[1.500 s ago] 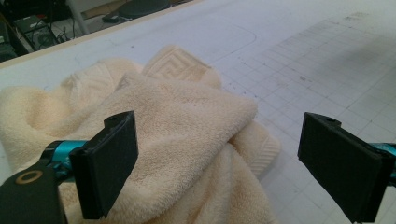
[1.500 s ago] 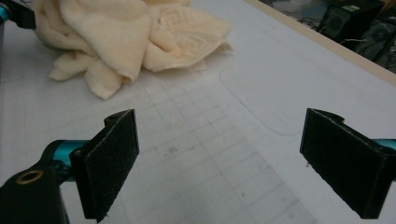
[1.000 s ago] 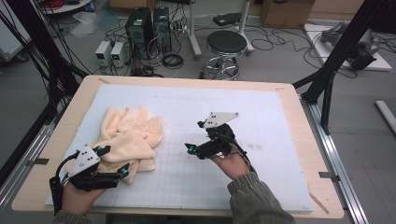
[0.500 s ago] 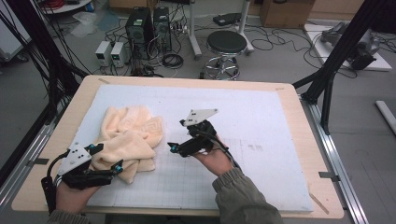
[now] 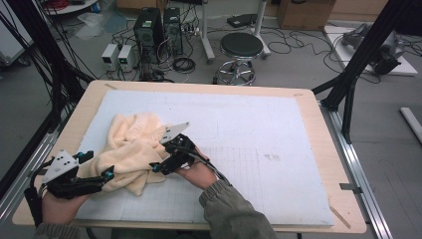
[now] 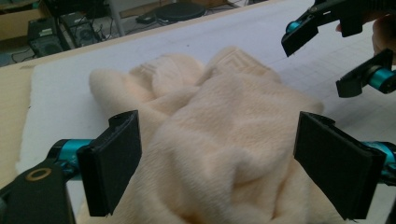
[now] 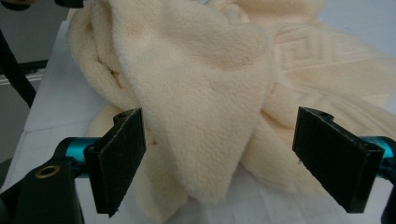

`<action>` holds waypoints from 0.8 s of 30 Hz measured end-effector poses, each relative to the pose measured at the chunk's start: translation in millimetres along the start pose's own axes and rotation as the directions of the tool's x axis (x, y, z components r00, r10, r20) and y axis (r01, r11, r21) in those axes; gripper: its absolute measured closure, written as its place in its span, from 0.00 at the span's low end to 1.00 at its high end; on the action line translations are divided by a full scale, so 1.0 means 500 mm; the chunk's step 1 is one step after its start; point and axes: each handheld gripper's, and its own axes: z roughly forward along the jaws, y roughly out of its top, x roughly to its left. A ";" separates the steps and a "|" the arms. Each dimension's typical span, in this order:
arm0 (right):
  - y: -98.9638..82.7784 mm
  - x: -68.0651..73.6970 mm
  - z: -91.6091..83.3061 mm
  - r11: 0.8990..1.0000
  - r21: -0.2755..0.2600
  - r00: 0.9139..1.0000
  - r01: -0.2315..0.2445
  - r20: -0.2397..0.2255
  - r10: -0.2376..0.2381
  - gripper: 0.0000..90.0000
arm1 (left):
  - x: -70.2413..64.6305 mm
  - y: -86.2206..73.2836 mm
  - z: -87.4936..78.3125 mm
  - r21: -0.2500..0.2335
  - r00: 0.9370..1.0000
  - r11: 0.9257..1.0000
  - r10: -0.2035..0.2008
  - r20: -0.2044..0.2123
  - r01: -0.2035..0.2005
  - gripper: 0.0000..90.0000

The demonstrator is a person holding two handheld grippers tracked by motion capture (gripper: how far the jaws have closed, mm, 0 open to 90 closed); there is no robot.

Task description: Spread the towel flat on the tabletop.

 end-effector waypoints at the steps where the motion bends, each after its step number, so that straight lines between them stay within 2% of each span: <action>1: -0.001 0.001 0.021 1.000 0.014 1.000 -0.004 -0.011 0.004 0.22 | 0.005 -0.004 -0.001 0.005 1.000 1.000 0.000 -0.005 0.000 0.20; 3: -0.002 0.000 0.033 1.000 0.023 1.000 -0.002 -0.017 0.002 0.24 | 0.014 -0.012 -0.001 0.018 1.000 1.000 0.004 -0.006 -0.004 0.22; 5: -0.006 0.001 0.050 0.999 0.045 1.000 -0.001 -0.031 0.003 0.29 | 0.022 -0.021 0.004 0.045 1.000 0.999 0.005 0.012 -0.006 0.25; 6: -0.010 -0.001 0.063 0.998 0.058 1.000 0.009 -0.028 -0.007 0.35 | 0.025 -0.025 0.009 0.062 1.000 0.998 0.000 0.020 -0.002 0.28; 7: -0.010 -0.001 0.063 0.998 0.058 1.000 0.009 -0.028 -0.007 0.35 | 0.027 -0.028 0.012 0.078 1.000 0.997 -0.002 0.029 0.000 0.28; 8: -0.013 -0.003 0.070 0.997 0.076 0.999 0.001 -0.044 0.002 0.47 | 0.029 -0.033 0.019 0.102 0.999 0.995 -0.006 0.044 0.001 0.32; 9: -0.013 -0.005 0.072 0.997 0.072 0.999 0.008 -0.044 -0.005 0.53 | 0.030 -0.036 0.023 0.112 0.998 0.994 -0.008 0.055 0.001 0.34; 10: -0.013 -0.005 0.072 0.997 0.072 0.999 0.008 -0.044 -0.005 0.53 | 0.032 -0.040 0.028 0.125 0.998 0.992 -0.008 0.069 -0.001 0.34; 11: -0.014 -0.006 0.072 0.997 0.081 0.999 0.003 -0.054 0.002 0.60 | 0.033 -0.043 0.033 0.135 0.997 0.991 -0.009 0.083 -0.002 0.36; 12: -0.014 -0.007 0.072 0.996 0.087 0.998 0.013 -0.068 -0.007 0.71 | 0.033 -0.045 0.037 0.146 0.995 0.989 -0.009 0.102 -0.006 0.46; 13: -0.014 -0.007 0.072 0.996 0.087 0.998 0.013 -0.068 -0.007 0.71 | 0.033 -0.047 0.041 0.156 0.994 0.988 -0.008 0.112 -0.010 0.46; 15: -0.013 -0.009 0.065 0.996 0.088 0.997 0.033 -0.072 -0.026 0.79 | 0.030 -0.052 0.048 0.180 0.990 0.983 -0.002 0.142 -0.024 0.59; 17: -0.013 -0.012 0.059 0.996 0.078 0.996 0.031 -0.084 -0.024 0.82 | 0.027 -0.053 0.051 0.197 0.988 0.980 0.007 0.152 -0.037 0.69; 18: -0.015 -0.014 0.045 0.997 0.074 0.995 0.027 -0.093 -0.020 0.83 | 0.025 -0.050 0.051 0.191 0.987 0.981 0.004 0.159 -0.034 0.76; 21: -0.015 -0.013 0.030 0.997 0.069 0.995 0.035 -0.091 -0.028 0.83 | 0.015 -0.040 0.049 0.176 0.984 0.984 0.007 0.179 -0.039 0.78; 22: -0.016 -0.013 0.005 0.998 0.056 0.996 0.037 -0.089 -0.032 0.83 | 0.004 -0.031 0.051 0.165 0.980 0.985 0.009 0.198 -0.042 0.80; 23: -0.016 -0.013 -0.011 0.998 0.052 0.996 0.039 -0.087 -0.035 0.83 | 0.004 -0.031 0.051 0.165 0.980 0.985 0.009 0.198 -0.042 0.80; 24: -0.016 -0.013 -0.011 0.998 0.052 0.996 0.039 -0.087 -0.035 0.83 | -0.003 -0.025 0.052 0.156 0.978 0.987 0.005 0.208 -0.038 0.80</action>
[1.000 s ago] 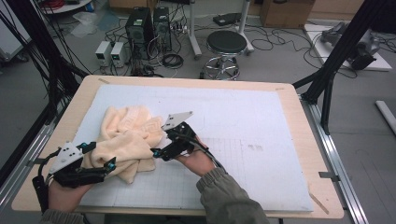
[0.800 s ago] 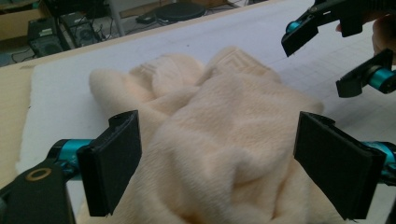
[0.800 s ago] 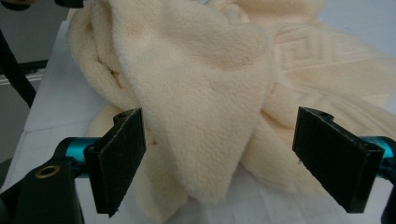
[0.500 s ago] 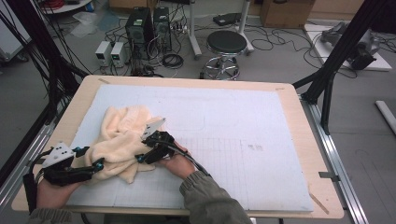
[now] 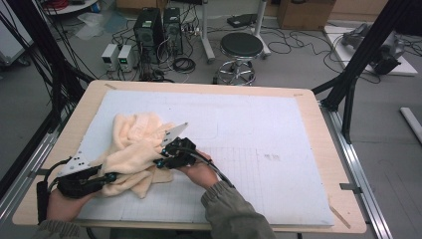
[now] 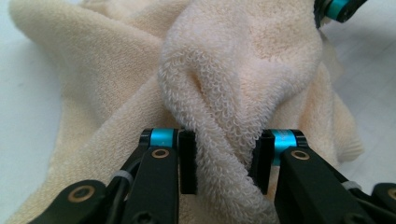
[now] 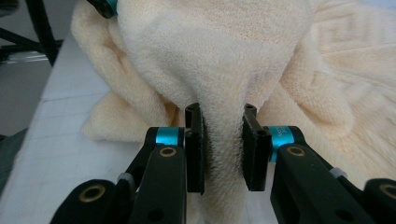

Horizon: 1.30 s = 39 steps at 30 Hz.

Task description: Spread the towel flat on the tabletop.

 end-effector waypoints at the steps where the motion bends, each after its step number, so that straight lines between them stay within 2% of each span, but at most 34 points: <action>1: -0.003 0.001 -0.034 1.000 -0.011 1.000 -0.001 0.009 0.001 0.84 | -0.015 0.016 0.005 -0.022 1.000 1.000 0.010 0.024 -0.010 0.81; 3: -0.004 0.004 -0.072 1.000 -0.021 1.000 0.008 0.024 -0.007 0.84 | -0.024 0.025 0.007 -0.032 0.999 0.999 0.018 0.032 -0.017 0.81; 5: -0.007 0.009 -0.114 0.999 -0.027 0.999 0.027 0.048 -0.025 0.84 | -0.056 0.054 0.015 -0.069 0.997 0.997 0.048 0.066 -0.043 0.81; 6: -0.010 0.013 -0.135 0.999 -0.028 0.998 0.026 0.054 -0.024 0.84 | -0.056 0.054 0.015 -0.069 0.997 0.997 0.048 0.066 -0.043 0.81; 7: -0.012 0.016 -0.155 0.999 -0.032 0.998 0.027 0.066 -0.025 0.84 | -0.080 0.074 0.023 -0.085 0.994 0.995 0.064 0.091 -0.056 0.81; 8: -0.012 0.016 -0.155 0.999 -0.032 0.998 0.027 0.066 -0.025 0.84 | -0.080 0.074 0.023 -0.085 0.994 0.995 0.064 0.091 -0.056 0.81; 9: -0.019 0.027 -0.200 0.999 -0.034 0.995 0.043 0.097 -0.039 0.84 | -0.095 0.086 0.029 -0.090 0.992 0.994 0.074 0.100 -0.065 0.81; 10: -0.022 0.033 -0.213 0.999 -0.031 0.994 0.044 0.101 -0.041 0.84 | -0.115 0.102 0.036 -0.092 0.988 0.992 0.102 0.115 -0.091 0.81; 11: -0.029 0.040 -0.232 0.999 -0.027 0.993 0.044 0.110 -0.041 0.84 | -0.115 0.102 0.036 -0.092 0.988 0.992 0.102 0.115 -0.091 0.81; 14: -0.057 0.063 -0.283 0.999 -0.023 0.991 0.036 0.130 -0.032 0.84 | -0.153 0.124 0.050 -0.099 0.979 0.988 0.134 0.151 -0.120 0.80; 15: -0.057 0.063 -0.283 0.999 -0.023 0.991 0.036 0.130 -0.032 0.84 | -0.165 0.128 0.056 -0.096 0.975 0.986 0.150 0.165 -0.136 0.80; 16: -0.082 0.080 -0.308 0.999 -0.018 0.990 0.031 0.137 -0.028 0.84 | -0.190 0.134 0.069 -0.085 0.968 0.984 0.171 0.186 -0.157 0.80; 17: -0.082 0.080 -0.308 0.999 -0.018 0.990 0.031 0.137 -0.028 0.84 | -0.190 0.134 0.069 -0.085 0.968 0.984 0.171 0.186 -0.157 0.80; 19: -0.123 0.107 -0.333 1.000 -0.006 0.989 0.007 0.145 -0.006 0.84 | -0.213 0.134 0.082 -0.069 0.960 0.980 0.196 0.201 -0.186 0.80; 20: -0.139 0.114 -0.337 1.000 -0.005 0.989 0.001 0.146 -0.001 0.84 | -0.233 0.131 0.092 -0.053 0.953 0.977 0.212 0.217 -0.206 0.80; 21: -0.154 0.120 -0.338 1.000 -0.002 0.990 -0.011 0.142 0.011 0.84 | -0.233 0.131 0.092 -0.053 0.953 0.977 0.212 0.217 -0.206 0.80; 23: -0.185 0.130 -0.330 0.999 -0.001 0.991 -0.036 0.129 0.036 0.84 | -0.248 0.123 0.098 -0.034 0.946 0.973 0.230 0.229 -0.228 0.80; 24: -0.198 0.134 -0.322 0.999 0.004 0.991 -0.043 0.123 0.042 0.84 | -0.256 0.108 0.100 -0.006 0.941 0.970 0.239 0.240 -0.245 0.80; 26: -0.219 0.140 -0.304 0.998 0.012 0.993 -0.063 0.099 0.062 0.83 | -0.257 0.100 0.100 0.008 0.940 0.969 0.239 0.245 -0.248 0.80; 29: -0.229 0.142 -0.284 0.998 0.018 0.995 -0.067 0.081 0.065 0.82 | -0.252 0.079 0.099 0.044 0.944 0.971 0.218 0.248 -0.236 0.80; 30: -0.227 0.143 -0.275 0.998 0.014 0.996 -0.060 0.060 0.059 0.78 | -0.249 0.076 0.096 0.047 0.946 0.973 0.208 0.250 -0.227 0.79; 31: -0.227 0.143 -0.275 0.998 0.014 0.996 -0.060 0.060 0.059 0.78 | -0.246 0.073 0.093 0.045 0.947 0.975 0.202 0.249 -0.220 0.79; 33: -0.210 0.142 -0.286 0.999 -0.011 0.998 -0.044 0.054 0.045 0.66 | -0.243 0.072 0.084 0.038 0.948 0.977 0.193 0.252 -0.209 0.76; 37: -0.189 0.136 -0.313 0.998 -0.051 0.997 -0.035 0.066 0.039 0.59 | -0.234 0.080 0.058 0.015 0.948 0.978 0.198 0.251 -0.208 0.68; 38: -0.178 0.130 -0.330 0.997 -0.067 0.996 -0.024 0.087 0.030 0.56 | -0.232 0.083 0.052 0.007 0.949 0.979 0.197 0.246 -0.205 0.64; 39: -0.178 0.130 -0.330 0.997 -0.067 0.996 -0.024 0.087 0.030 0.56 | -0.227 0.088 0.042 -0.001 0.951 0.979 0.199 0.236 -0.204 0.64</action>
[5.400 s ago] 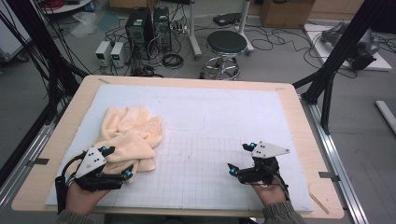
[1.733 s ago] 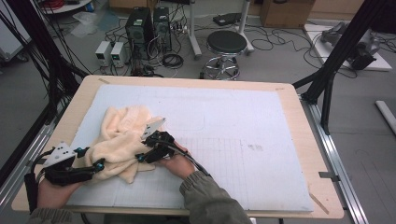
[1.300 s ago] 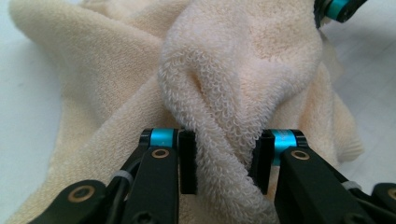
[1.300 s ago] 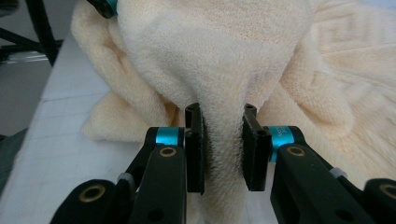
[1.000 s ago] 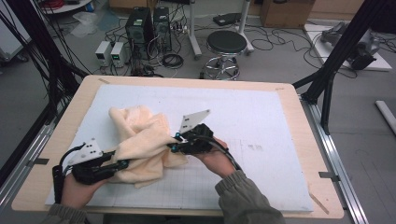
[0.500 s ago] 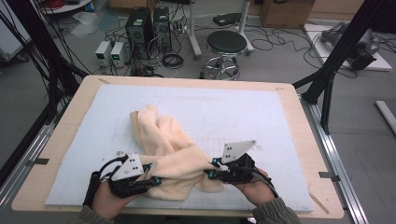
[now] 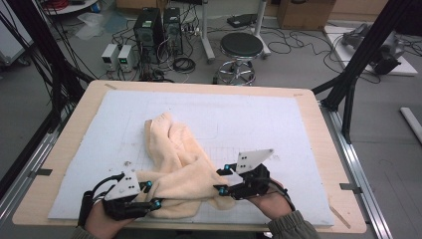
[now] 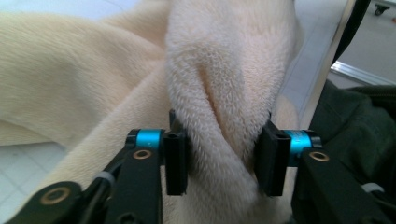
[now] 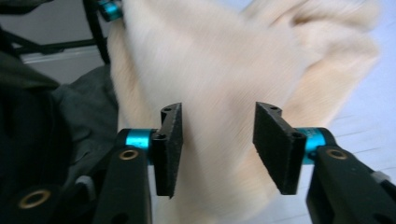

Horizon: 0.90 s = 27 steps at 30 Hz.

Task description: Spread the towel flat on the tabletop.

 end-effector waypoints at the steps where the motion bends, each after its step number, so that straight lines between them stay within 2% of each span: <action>1: 0.007 -0.006 -0.011 1.000 -0.013 1.000 0.000 0.014 0.000 0.55 | 0.003 0.004 -0.010 -0.007 1.000 1.000 0.005 -0.009 -0.005 0.61; 3: 0.024 -0.024 -0.028 0.999 -0.040 0.998 0.014 0.056 -0.011 0.56 | 0.012 0.013 -0.027 -0.033 0.999 0.999 0.011 -0.030 -0.012 0.56; 4: 0.024 -0.024 -0.028 0.999 -0.040 0.998 0.014 0.056 -0.011 0.56 | 0.018 0.018 -0.034 -0.049 0.999 0.999 0.009 -0.043 -0.011 0.56; 5: 0.034 -0.039 -0.025 0.999 -0.031 0.997 0.017 0.082 -0.015 0.57 | 0.026 0.024 -0.039 -0.069 0.999 0.998 -0.003 -0.053 0.000 0.53; 7: 0.039 -0.048 -0.020 1.000 -0.026 0.995 0.017 0.095 -0.014 0.58 | 0.045 0.036 -0.046 -0.085 0.998 0.996 -0.008 -0.066 0.002 0.52; 11: 0.058 -0.099 0.022 1.000 -0.021 0.993 0.001 0.119 0.001 0.60 | 0.076 0.057 -0.032 -0.100 0.996 0.995 -0.008 -0.088 0.000 0.51; 12: 0.058 -0.099 0.022 1.000 -0.021 0.993 0.001 0.119 0.001 0.60 | 0.083 0.059 -0.021 -0.092 0.996 0.996 -0.007 -0.089 -0.001 0.51; 13: 0.060 -0.109 0.035 1.000 -0.015 0.993 0.003 0.121 -0.001 0.60 | 0.090 0.060 -0.008 -0.084 0.996 0.996 -0.008 -0.089 0.000 0.51; 14: 0.062 -0.131 0.065 1.000 0.008 0.993 -0.005 0.119 0.004 0.60 | 0.097 0.060 0.008 -0.069 0.996 0.998 -0.006 -0.089 -0.001 0.51; 15: 0.062 -0.131 0.065 1.000 0.008 0.993 -0.005 0.119 0.004 0.60 | 0.105 0.057 0.026 -0.053 0.996 0.999 -0.010 -0.092 0.005 0.51; 17: 0.061 -0.151 0.093 1.000 0.023 0.992 0.000 0.127 -0.003 0.62 | 0.122 0.048 0.065 0.010 0.994 1.000 -0.006 -0.111 0.007 0.51; 18: 0.057 -0.165 0.112 1.000 0.026 0.992 -0.014 0.127 0.011 0.62 | 0.128 0.042 0.077 0.024 0.993 1.000 -0.013 -0.115 0.015 0.51; 19: 0.053 -0.172 0.123 0.999 0.034 0.992 -0.028 0.122 0.024 0.63 | 0.137 0.032 0.094 0.039 0.994 0.999 -0.034 -0.103 0.038 0.51; 20: 0.040 -0.192 0.150 0.996 0.066 0.993 -0.054 0.113 0.046 0.63 | 0.141 0.025 0.104 0.054 0.994 0.997 -0.041 -0.098 0.046 0.52; 21: 0.040 -0.192 0.150 0.996 0.066 0.993 -0.054 0.113 0.046 0.63 | 0.145 0.017 0.116 0.075 0.994 0.996 -0.042 -0.099 0.050 0.52; 22: 0.027 -0.205 0.175 0.992 0.094 0.992 -0.086 0.097 0.077 0.62 | 0.148 0.009 0.127 0.088 0.995 0.994 -0.054 -0.087 0.062 0.52; 24: 0.017 -0.212 0.197 0.988 0.120 0.993 -0.092 0.083 0.083 0.62 | 0.153 -0.003 0.143 0.114 0.995 0.991 -0.064 -0.073 0.072 0.54; 25: 0.017 -0.212 0.197 0.988 0.120 0.993 -0.092 0.083 0.083 0.63 | 0.154 -0.007 0.149 0.124 0.996 0.990 -0.066 -0.064 0.073 0.54; 27: 0.009 -0.216 0.216 0.983 0.159 0.993 -0.097 0.077 0.085 0.64 | 0.157 -0.009 0.155 0.135 0.997 0.988 -0.063 -0.048 0.069 0.60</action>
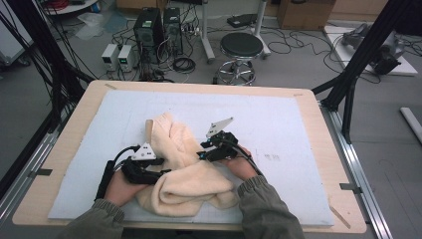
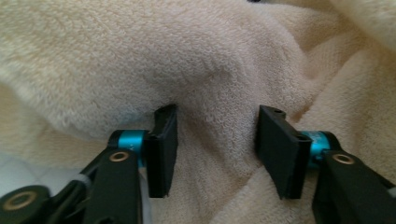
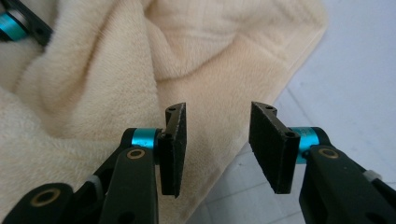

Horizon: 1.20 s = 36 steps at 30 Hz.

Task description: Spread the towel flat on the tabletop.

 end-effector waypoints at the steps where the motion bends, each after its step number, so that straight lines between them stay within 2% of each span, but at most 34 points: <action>1: -0.003 -0.002 0.008 1.000 0.013 1.000 -0.006 0.000 0.006 0.66 | 0.000 0.000 0.002 0.002 1.000 1.000 -0.005 0.003 0.005 0.63; 3: -0.006 -0.003 0.019 0.999 0.042 1.000 -0.008 -0.004 0.008 0.69 | -0.002 -0.001 0.006 0.013 1.000 1.000 -0.001 0.016 0.001 0.70; 4: -0.007 -0.005 0.019 0.999 0.034 1.000 -0.021 -0.008 0.021 0.71 | -0.002 0.000 0.007 0.013 1.000 1.000 0.004 0.016 -0.004 0.73; 6: -0.006 -0.004 0.019 0.999 0.036 1.000 -0.016 -0.012 0.016 0.79 | -0.005 0.001 0.008 0.018 1.000 1.000 0.007 0.021 -0.008 0.78; 7: -0.002 0.000 0.020 0.999 0.050 0.999 -0.006 -0.045 0.008 0.94 | -0.005 0.001 0.008 0.020 1.000 1.000 0.004 0.026 -0.005 0.82; 10: 0.002 0.006 0.018 0.998 0.065 1.000 0.015 -0.027 -0.013 0.96 | -0.011 0.002 0.006 0.019 1.000 1.000 0.006 0.020 -0.007 0.86; 13: 0.001 0.006 0.003 0.997 0.077 1.000 0.002 -0.017 -0.001 0.96 | -0.017 0.005 -0.004 0.001 1.000 1.000 0.014 0.009 -0.014 0.89; 19: -0.016 0.018 -0.119 0.999 0.048 0.998 -0.009 0.064 0.006 0.96 | -0.027 0.017 -0.027 -0.046 1.000 0.999 0.026 0.012 -0.026 0.91; 20: -0.016 0.018 -0.119 0.999 0.048 0.998 -0.009 0.064 0.006 0.96 | -0.029 0.019 -0.033 -0.056 1.000 0.998 0.027 0.011 -0.026 0.91; 22: -0.031 0.024 -0.161 0.998 0.053 0.995 -0.026 0.093 0.021 0.96 | -0.035 0.022 -0.044 -0.070 0.999 0.997 0.033 0.010 -0.032 0.91; 23: -0.047 0.033 -0.203 0.998 0.053 0.992 -0.031 0.120 0.024 0.96 | -0.039 0.023 -0.051 -0.076 0.999 0.997 0.035 0.010 -0.034 0.91; 26: -0.068 0.048 -0.246 0.999 0.036 0.989 -0.033 0.148 0.027 0.96 | -0.048 0.022 -0.077 -0.103 0.999 0.994 0.034 0.015 -0.032 0.91; 31: -0.118 0.082 -0.297 0.998 0.049 0.983 -0.050 0.180 0.040 0.96 | -0.061 0.012 -0.104 -0.111 0.999 0.993 0.043 0.005 -0.042 0.91; 32: -0.118 0.082 -0.297 0.998 0.049 0.983 -0.050 0.180 0.040 0.96 | -0.065 0.008 -0.110 -0.115 0.999 0.993 0.043 0.003 -0.042 0.91; 36: -0.167 0.111 -0.313 0.996 0.052 0.984 -0.076 0.167 0.066 0.96 | -0.074 -0.010 -0.130 -0.111 0.999 0.993 0.040 0.012 -0.039 0.91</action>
